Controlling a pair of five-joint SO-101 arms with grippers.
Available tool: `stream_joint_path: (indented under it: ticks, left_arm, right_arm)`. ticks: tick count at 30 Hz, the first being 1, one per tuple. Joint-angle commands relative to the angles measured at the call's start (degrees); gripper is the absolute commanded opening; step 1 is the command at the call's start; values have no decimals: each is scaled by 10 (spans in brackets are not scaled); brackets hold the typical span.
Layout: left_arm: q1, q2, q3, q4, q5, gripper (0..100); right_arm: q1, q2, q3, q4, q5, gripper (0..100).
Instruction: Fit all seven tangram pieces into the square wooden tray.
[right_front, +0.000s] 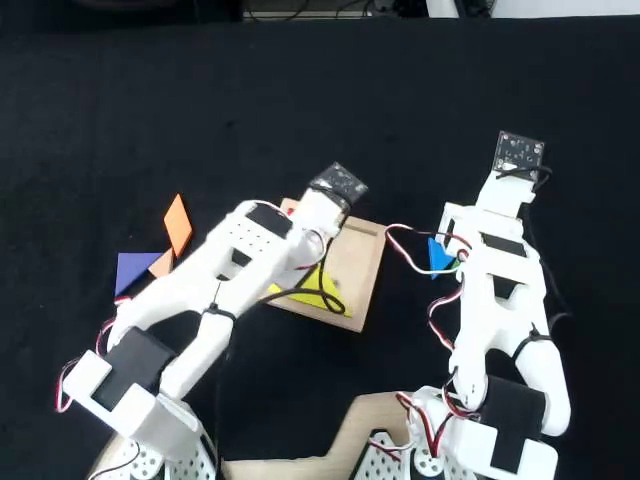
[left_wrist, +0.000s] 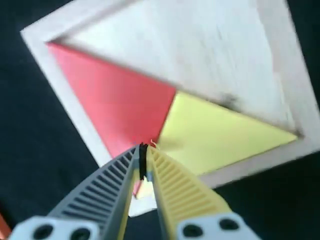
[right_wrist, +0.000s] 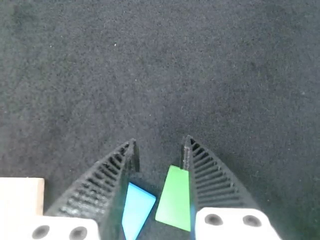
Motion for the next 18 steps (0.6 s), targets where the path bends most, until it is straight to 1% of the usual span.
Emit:
stream_joint_path:
  ticks: [1, 4, 8, 10, 13, 14, 18]
  left_arm:
    - [-22, -23, -4, -40, -8, 30]
    - [-19, -25, -10, -46, -8, 30]
    - [14, -23, -55, -69, -4, 30]
    - [28, -17, -66, -86, -4, 30]
    - [44, 11, -71, -115, -4, 30]
    - [46, 24, -72, -123, -4, 30]
    - [43, 86, -90, -158, -4, 30]
  right_arm:
    - [7, -4, -4, -7, 3, 148]
    - [7, -4, -4, -7, 3, 148]
    - [-2, -4, -4, -7, 4, 148]
    - [6, -4, -5, -7, 3, 148]
    - [33, -5, -7, -7, -2, 148]
    - [38, -5, -8, -7, -14, 148]
    - [39, -5, -8, -9, -26, 148]
